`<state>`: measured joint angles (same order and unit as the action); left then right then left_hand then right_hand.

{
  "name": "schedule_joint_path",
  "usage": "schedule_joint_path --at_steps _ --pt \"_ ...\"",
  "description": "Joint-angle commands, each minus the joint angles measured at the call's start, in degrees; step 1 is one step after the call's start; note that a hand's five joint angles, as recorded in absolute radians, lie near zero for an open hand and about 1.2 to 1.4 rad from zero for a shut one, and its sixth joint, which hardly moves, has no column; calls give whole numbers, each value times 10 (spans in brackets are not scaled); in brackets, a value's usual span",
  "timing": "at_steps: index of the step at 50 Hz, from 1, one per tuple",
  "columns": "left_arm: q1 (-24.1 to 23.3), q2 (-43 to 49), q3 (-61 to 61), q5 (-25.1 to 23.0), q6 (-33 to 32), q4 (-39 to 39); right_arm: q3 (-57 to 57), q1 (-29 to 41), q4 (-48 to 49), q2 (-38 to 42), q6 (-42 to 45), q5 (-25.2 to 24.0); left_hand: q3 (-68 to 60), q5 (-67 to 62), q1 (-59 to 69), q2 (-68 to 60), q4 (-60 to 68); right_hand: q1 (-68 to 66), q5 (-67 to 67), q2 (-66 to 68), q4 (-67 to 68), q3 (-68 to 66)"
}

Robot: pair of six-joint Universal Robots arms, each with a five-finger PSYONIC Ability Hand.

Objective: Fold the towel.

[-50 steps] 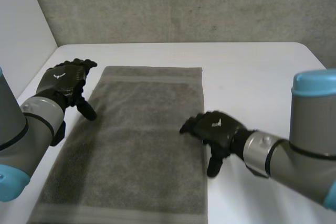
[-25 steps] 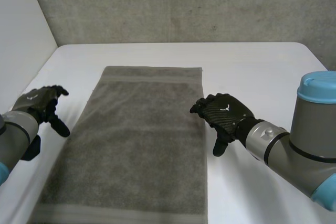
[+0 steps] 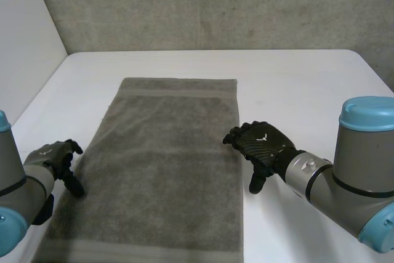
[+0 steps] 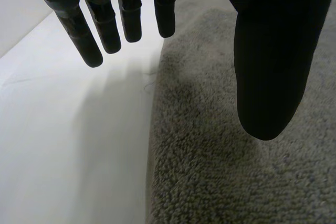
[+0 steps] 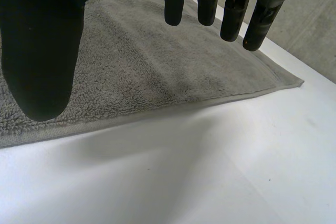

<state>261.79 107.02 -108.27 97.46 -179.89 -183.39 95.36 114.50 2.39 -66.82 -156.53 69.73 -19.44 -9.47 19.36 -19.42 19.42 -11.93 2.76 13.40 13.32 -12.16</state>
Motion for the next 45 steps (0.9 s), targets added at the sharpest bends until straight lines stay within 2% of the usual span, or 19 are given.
schedule_joint_path --at_steps 1,16,20,24,30,31,35,37,43,45 --pt "-1 17 -4 6 -4 -25 2 0 1 4 0 0 -62 -62 63 -63 63 19 -28 -34 -33 22" --pt "-3 36 -2 4 -4 -32 2 0 0 7 2 1 -140 -140 141 -140 140 19 -28 -34 -33 22" --pt "-3 40 1 4 -4 -32 2 0 0 7 3 1 -212 -212 213 -212 212 19 -28 -34 -33 22" --pt "-3 40 2 3 -4 -32 2 0 0 7 3 1 -232 -232 233 -233 233 19 -28 -34 -33 22" --pt "-5 44 2 2 -4 -40 3 0 0 7 3 1 -343 -343 344 -344 344 19 -28 -34 -33 22" --pt "-5 43 2 2 -4 -42 3 0 0 8 3 1 -393 -393 394 -394 394 19 -28 -34 -33 22" --pt "-12 41 2 2 -4 -43 3 0 0 7 4 1 -438 -437 438 -438 438 19 -28 -34 -33 22" --pt "-19 38 2 2 -4 -44 4 0 0 7 4 1 -506 -506 507 -506 506 19 -28 -34 -33 22" --pt "-22 42 2 2 -4 -50 4 0 0 7 5 1 -552 -552 553 -552 552 19 -28 -34 -33 22" --pt "-23 45 2 2 -4 -54 4 0 0 7 5 1 -605 -605 606 -606 606 19 -28 -34 -33 22"
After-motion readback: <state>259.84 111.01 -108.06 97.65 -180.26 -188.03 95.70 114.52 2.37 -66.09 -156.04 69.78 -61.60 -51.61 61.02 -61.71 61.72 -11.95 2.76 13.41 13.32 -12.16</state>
